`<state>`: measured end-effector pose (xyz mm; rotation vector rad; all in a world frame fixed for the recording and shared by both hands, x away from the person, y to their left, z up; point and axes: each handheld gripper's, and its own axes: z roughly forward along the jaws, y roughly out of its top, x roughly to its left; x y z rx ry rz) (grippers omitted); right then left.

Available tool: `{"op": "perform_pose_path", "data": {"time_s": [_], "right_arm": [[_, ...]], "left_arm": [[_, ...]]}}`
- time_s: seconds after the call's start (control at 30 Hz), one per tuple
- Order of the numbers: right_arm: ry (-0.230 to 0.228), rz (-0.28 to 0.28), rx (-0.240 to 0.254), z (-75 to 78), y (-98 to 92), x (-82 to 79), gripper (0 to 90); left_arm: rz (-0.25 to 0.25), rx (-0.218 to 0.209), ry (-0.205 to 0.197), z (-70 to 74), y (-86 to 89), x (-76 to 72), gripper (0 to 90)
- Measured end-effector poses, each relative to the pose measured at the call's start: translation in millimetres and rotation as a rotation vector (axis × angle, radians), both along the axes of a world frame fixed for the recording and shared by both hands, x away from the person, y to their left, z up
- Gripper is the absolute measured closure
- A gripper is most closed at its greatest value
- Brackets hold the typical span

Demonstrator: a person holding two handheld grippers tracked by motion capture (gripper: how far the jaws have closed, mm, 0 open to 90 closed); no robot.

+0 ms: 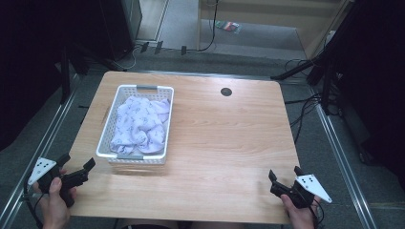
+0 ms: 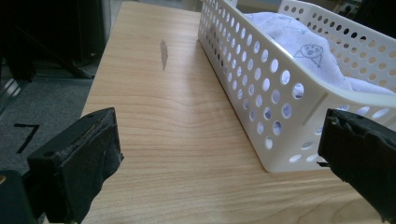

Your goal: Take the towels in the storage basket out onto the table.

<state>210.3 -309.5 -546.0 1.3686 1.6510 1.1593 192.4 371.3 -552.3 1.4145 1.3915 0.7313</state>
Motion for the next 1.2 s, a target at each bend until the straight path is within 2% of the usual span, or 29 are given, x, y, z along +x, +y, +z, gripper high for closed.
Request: {"op": "perform_pose_path", "data": {"time_s": [0.07, 0.1, 0.13, 0.3, 0.37, 0.5, 0.67, 0.77, 1.0, 1.03, 1.07, 1.1, 1.2], "right_arm": [[0.000, 0.000, 0.000, 0.0, 0.0, -0.1, 7.2], [0.000, -0.002, 0.001, 0.0, -0.1, -0.1, 7.2], [0.000, -0.002, 0.001, 0.0, -0.1, 0.0, 7.2], [0.000, -0.001, 0.001, 0.0, -0.1, -0.1, 7.4], [0.001, 0.001, 0.001, 0.0, -0.1, -0.1, 7.4], [-0.001, 0.006, 0.001, 0.0, 0.1, 0.0, 7.3], [0.004, 0.004, 0.005, 0.0, -0.1, 0.6, 7.5], [0.006, 0.001, 0.004, 0.0, 0.1, 0.8, 7.8], [0.008, 0.001, 0.002, 0.0, 0.3, 0.8, 8.1], [0.010, 0.000, 0.003, 0.0, 0.2, 1.2, 8.2], [0.010, 0.000, 0.003, 0.0, 0.2, 1.2, 8.2], [0.015, -0.005, 0.004, 0.0, 0.2, 1.8, 8.4], [0.016, -0.007, 0.004, 0.0, 0.2, 1.8, 8.5]], "left_arm": [[-0.016, -0.013, 0.009, 0.1, 0.3, 1.2, 0.0], [-0.030, -0.026, 0.034, 0.4, 2.4, 2.0, 0.0], [-0.034, -0.028, 0.038, 0.9, 3.7, 1.4, 0.0], [-0.013, -0.023, 0.045, 5.6, 6.4, -3.4, 0.0], [-0.021, -0.056, 0.041, 7.8, 9.5, -4.9, 0.0], [-0.009, -0.084, 0.027, 13.7, 12.1, -7.3, 0.0], [-0.014, -0.069, 0.007, 28.0, 12.6, -6.0, 0.0], [-0.024, -0.104, 0.015, 36.7, 12.9, -2.6, 0.0], [-0.051, -0.067, 0.037, 56.8, 2.0, 5.5, 0.0], [-0.068, -0.042, 0.044, 65.1, -3.7, 9.7, 0.0], [-0.068, -0.042, 0.044, 65.1, -3.7, 9.7, 0.0], [-0.082, -0.029, 0.053, 72.3, -7.9, 14.4, 0.0], [-0.077, -0.017, 0.062, 78.4, -13.2, 20.1, 0.0]]}}
